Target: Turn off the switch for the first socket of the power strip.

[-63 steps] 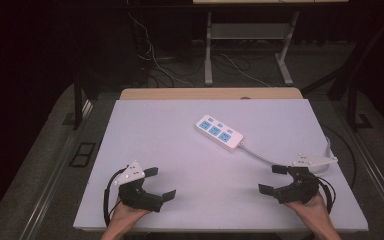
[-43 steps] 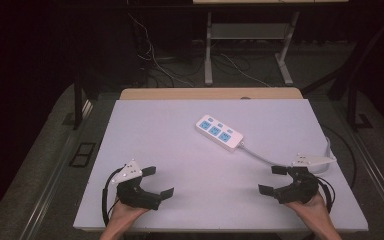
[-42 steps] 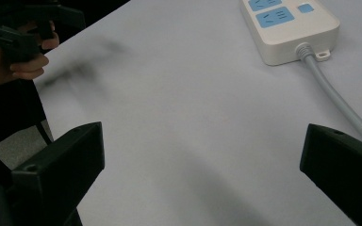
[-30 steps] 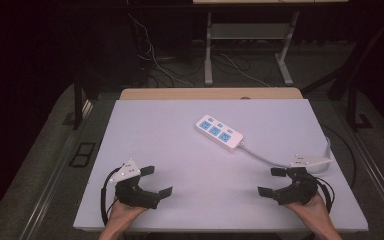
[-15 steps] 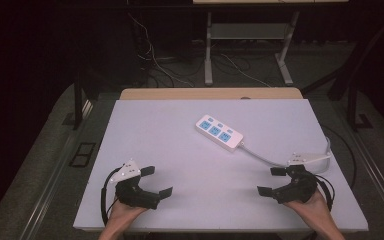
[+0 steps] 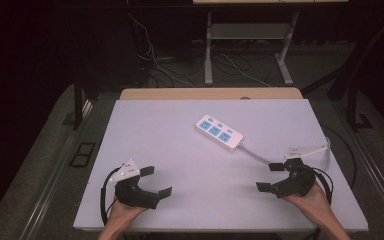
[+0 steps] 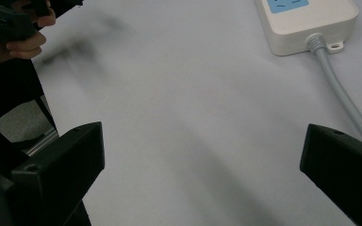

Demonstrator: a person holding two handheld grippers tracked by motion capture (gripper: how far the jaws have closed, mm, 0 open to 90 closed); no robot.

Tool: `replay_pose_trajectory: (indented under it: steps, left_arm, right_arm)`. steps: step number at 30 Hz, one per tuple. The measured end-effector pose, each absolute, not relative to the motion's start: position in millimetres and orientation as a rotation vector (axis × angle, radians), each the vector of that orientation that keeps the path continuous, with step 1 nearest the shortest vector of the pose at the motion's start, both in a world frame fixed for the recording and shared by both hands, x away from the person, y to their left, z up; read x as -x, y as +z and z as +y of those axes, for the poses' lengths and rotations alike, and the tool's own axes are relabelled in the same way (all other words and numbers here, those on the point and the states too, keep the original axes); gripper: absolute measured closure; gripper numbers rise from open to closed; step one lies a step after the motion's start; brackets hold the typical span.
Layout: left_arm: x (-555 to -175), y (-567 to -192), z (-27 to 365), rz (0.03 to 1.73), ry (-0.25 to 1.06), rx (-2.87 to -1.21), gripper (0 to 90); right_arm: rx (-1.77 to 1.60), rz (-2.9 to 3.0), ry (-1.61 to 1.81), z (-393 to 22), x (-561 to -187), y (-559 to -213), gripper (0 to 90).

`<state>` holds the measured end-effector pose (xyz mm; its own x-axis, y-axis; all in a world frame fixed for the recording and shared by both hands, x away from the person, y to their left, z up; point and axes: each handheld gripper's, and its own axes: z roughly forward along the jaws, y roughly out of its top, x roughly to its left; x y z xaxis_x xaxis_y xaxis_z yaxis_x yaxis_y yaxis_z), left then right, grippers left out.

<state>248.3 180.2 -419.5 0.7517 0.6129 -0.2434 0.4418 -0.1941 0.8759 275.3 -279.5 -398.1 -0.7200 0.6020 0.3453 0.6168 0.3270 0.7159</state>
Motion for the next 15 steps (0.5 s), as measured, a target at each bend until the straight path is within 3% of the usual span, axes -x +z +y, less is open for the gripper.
replay_pose_trajectory:
  steps: [15]
  left_arm:
    - [-249.1,-419.7,180.9,0.816,0.187,-1.832,0.0]
  right_arm:
    - [1.139,-2.579,-1.342,-272.4,-291.6,-387.3,0.3]
